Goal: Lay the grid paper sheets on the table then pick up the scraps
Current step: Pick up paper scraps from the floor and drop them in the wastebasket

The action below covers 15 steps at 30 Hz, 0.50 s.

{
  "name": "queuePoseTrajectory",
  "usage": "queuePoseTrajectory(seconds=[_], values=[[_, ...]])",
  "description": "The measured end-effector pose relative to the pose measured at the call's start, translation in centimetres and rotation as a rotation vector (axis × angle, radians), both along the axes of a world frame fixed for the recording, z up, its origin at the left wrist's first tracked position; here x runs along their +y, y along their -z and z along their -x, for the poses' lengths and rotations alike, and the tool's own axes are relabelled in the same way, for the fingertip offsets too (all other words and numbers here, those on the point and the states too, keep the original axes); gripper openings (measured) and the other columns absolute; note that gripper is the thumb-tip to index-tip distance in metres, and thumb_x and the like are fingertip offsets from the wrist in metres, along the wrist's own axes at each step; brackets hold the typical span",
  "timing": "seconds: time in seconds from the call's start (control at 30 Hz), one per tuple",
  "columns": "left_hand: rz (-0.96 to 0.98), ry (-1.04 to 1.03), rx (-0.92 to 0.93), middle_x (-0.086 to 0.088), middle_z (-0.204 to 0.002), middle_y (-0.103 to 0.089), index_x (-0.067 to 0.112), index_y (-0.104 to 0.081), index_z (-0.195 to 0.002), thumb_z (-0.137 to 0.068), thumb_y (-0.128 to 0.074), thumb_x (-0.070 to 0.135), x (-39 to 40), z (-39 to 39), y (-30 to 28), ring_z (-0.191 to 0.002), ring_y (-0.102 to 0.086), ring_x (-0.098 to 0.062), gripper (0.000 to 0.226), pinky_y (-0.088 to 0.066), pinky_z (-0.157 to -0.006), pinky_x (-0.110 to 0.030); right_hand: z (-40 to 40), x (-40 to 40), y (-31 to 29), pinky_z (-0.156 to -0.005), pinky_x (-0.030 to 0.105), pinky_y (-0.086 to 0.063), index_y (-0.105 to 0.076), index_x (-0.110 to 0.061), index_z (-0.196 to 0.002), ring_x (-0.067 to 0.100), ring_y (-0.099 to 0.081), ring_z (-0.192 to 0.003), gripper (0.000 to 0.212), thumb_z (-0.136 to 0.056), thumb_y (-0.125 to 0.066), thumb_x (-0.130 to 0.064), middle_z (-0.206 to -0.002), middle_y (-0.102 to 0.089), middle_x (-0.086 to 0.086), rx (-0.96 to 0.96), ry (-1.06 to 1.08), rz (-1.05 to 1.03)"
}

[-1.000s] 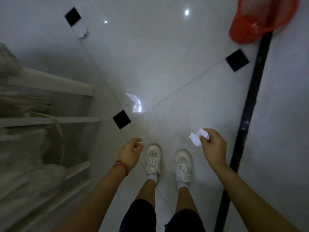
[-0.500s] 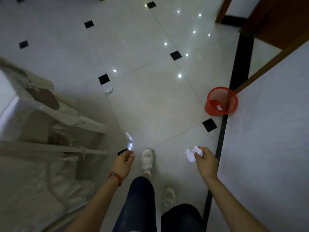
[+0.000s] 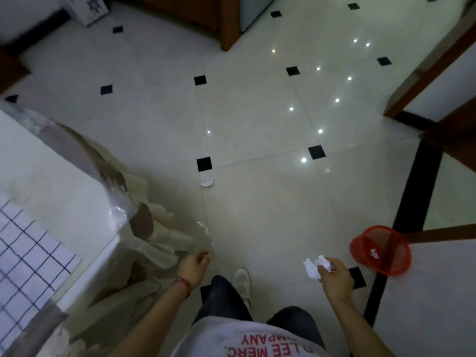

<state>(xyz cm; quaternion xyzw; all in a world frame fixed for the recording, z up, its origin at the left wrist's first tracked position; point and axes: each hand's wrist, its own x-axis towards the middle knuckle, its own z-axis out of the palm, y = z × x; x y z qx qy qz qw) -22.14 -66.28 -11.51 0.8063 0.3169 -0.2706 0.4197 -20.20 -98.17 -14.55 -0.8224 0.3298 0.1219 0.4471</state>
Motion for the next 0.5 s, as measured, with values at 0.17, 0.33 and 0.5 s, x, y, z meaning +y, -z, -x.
queuePoseTrajectory(seconds=[0.17, 0.33, 0.5], values=[[0.036, -0.068, -0.095, -0.014, -0.116, -0.063, 0.003, -0.058, -0.118, -0.093, -0.048, 0.017, 2.4, -10.6, -1.5, -0.110, -0.057, -0.026, 0.030, -0.034, -0.081, -0.019, -7.7, 3.1, -0.4, -0.060, 0.025, -0.039, -0.064, 0.000, -0.097, 0.031, -0.060, -0.083, 0.016, -0.084, -0.056, -0.002, -0.084, -0.062, 0.013, 0.044, -0.091, -0.009], [0.045, -0.195, -0.116, -0.019, -0.119, -0.062, 0.001, -0.059, -0.116, -0.092, -0.050, 0.015, 5.0, -17.9, -1.0, -0.112, -0.056, -0.030, 0.030, -0.038, -0.087, -0.023, -17.6, 5.6, 0.4, -0.067, 0.026, -0.040, -0.064, 0.001, -0.100, 0.031, -0.060, -0.083, 0.018, -0.085, -0.056, -0.004, -0.089, -0.065, 0.017, 0.067, -0.218, -0.011], [0.054, -0.414, -0.061, -0.021, -0.114, -0.064, 0.001, -0.061, -0.113, -0.088, -0.053, 0.025, 7.5, -21.1, 0.2, -0.107, -0.058, -0.035, 0.036, -0.044, -0.093, -0.038, -29.5, 9.2, -0.8, -0.071, 0.026, -0.042, -0.063, 0.000, -0.101, 0.025, -0.056, -0.085, 0.017, -0.087, -0.054, -0.002, -0.095, -0.063, 0.013, 0.049, -0.449, -0.029]])
